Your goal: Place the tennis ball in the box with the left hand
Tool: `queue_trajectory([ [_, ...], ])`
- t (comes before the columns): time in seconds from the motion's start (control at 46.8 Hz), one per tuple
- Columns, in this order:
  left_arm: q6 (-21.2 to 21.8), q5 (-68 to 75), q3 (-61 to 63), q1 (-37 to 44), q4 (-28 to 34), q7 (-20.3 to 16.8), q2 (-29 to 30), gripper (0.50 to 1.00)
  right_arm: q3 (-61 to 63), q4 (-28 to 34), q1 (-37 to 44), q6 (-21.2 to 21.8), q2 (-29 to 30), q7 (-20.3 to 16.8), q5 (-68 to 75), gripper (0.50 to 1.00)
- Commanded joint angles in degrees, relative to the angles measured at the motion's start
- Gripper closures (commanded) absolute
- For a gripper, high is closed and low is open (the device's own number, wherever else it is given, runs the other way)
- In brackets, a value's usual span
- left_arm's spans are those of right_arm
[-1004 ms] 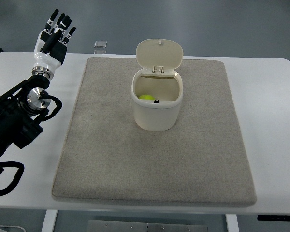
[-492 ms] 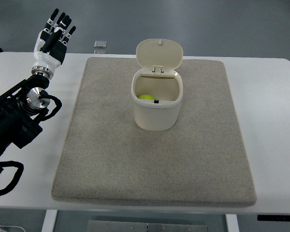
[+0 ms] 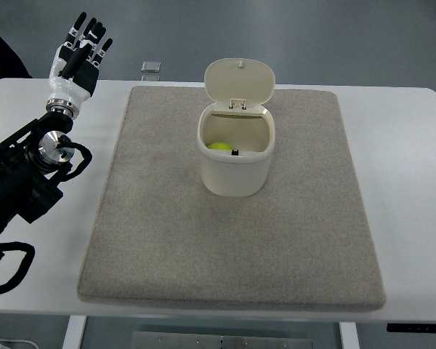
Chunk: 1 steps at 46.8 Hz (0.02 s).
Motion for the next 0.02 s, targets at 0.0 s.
queue_trajectory([
  [0.0,-0.04,-0.08,0.03,-0.10,-0.09,0.01,0.02,0.615,0.02,0.00,0.00,0.02,0.00,0.06,0.26,0.562],
])
